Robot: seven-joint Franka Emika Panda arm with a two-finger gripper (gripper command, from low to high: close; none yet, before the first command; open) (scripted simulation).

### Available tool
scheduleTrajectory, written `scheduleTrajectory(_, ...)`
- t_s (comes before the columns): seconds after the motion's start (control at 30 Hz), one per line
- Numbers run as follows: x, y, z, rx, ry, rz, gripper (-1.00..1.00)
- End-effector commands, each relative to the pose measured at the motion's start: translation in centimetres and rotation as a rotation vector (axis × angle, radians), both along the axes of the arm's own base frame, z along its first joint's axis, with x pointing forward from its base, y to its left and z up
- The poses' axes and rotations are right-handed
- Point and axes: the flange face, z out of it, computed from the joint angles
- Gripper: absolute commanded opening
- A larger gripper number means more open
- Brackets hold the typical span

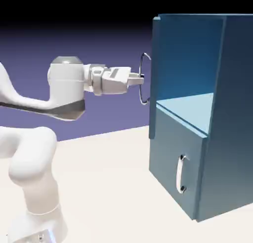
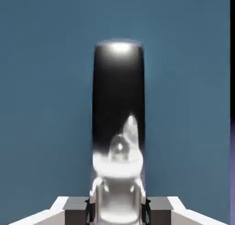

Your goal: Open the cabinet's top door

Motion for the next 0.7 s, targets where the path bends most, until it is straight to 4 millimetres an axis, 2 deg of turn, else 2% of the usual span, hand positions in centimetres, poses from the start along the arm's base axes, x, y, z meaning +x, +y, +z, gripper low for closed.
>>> scheduleTrajectory(0.0,-0.2,0.2,0.0,0.0,0.0,-0.01,-1.0)
scheduleTrajectory(0.3,-2.3,3.7,0.0,0.0,0.0,-0.133,-1.0)
scheduleTrajectory(0.67,-5.1,10.9,0.0,0.0,0.0,-0.367,-1.0)
